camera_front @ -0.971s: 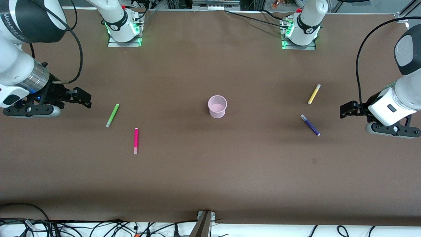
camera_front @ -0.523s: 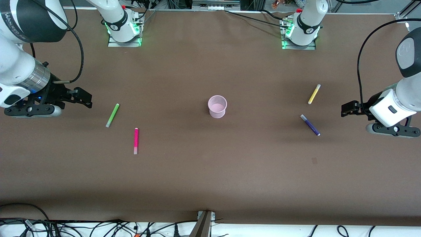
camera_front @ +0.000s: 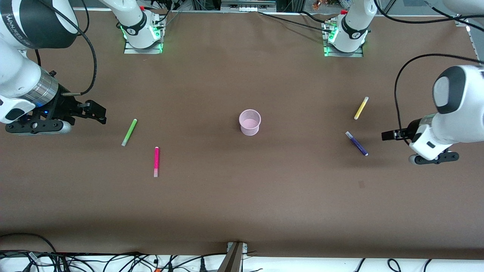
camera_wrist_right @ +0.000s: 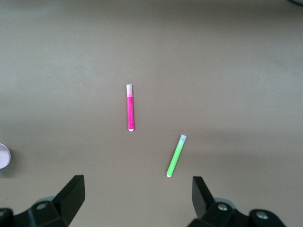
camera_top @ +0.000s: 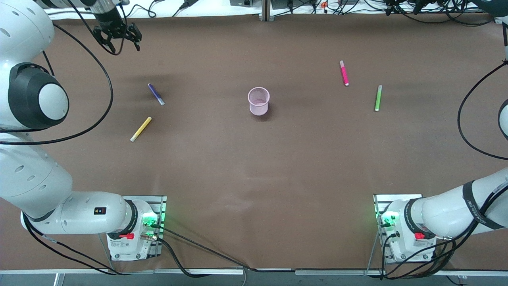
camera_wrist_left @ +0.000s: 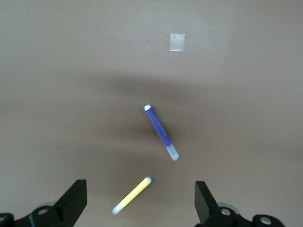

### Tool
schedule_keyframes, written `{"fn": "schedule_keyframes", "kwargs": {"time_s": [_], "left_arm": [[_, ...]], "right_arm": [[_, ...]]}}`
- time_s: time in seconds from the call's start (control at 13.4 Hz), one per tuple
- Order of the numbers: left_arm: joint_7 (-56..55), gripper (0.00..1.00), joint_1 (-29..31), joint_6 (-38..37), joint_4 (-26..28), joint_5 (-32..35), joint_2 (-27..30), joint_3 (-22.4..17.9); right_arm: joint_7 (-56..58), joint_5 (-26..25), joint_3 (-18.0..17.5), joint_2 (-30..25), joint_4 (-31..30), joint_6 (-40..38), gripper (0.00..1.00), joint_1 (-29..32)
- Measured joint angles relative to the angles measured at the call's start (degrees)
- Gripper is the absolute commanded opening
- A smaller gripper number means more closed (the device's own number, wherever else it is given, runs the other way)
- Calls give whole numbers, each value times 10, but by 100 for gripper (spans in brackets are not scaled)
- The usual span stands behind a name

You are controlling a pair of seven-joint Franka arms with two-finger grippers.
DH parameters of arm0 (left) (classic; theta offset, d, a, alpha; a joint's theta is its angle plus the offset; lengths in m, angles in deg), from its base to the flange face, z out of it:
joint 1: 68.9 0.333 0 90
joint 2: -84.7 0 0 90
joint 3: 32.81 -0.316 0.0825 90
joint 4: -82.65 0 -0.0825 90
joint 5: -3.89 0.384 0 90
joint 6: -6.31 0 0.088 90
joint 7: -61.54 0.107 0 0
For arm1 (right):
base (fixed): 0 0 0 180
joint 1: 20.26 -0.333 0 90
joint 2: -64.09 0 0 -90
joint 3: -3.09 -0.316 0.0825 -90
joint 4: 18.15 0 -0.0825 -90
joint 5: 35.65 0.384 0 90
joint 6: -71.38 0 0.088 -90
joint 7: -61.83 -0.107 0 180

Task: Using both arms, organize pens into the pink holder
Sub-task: 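Lower the left gripper over the purple marker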

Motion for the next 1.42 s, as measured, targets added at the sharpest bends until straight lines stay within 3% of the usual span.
{"fn": "schedule_keyframes", "kwargs": {"time_s": [0.67,1.05,1.42], "left_arm": [[-171,100,4,311,224,0,-6,5],[-219,100,2,374,240,0,-46,19],[-224,100,2,383,240,0,-62,19]], "right_arm": [[0,0,0,0,0,0,100,0],[0,0,0,0,0,0,100,0],[0,0,0,0,0,0,100,0]]}}
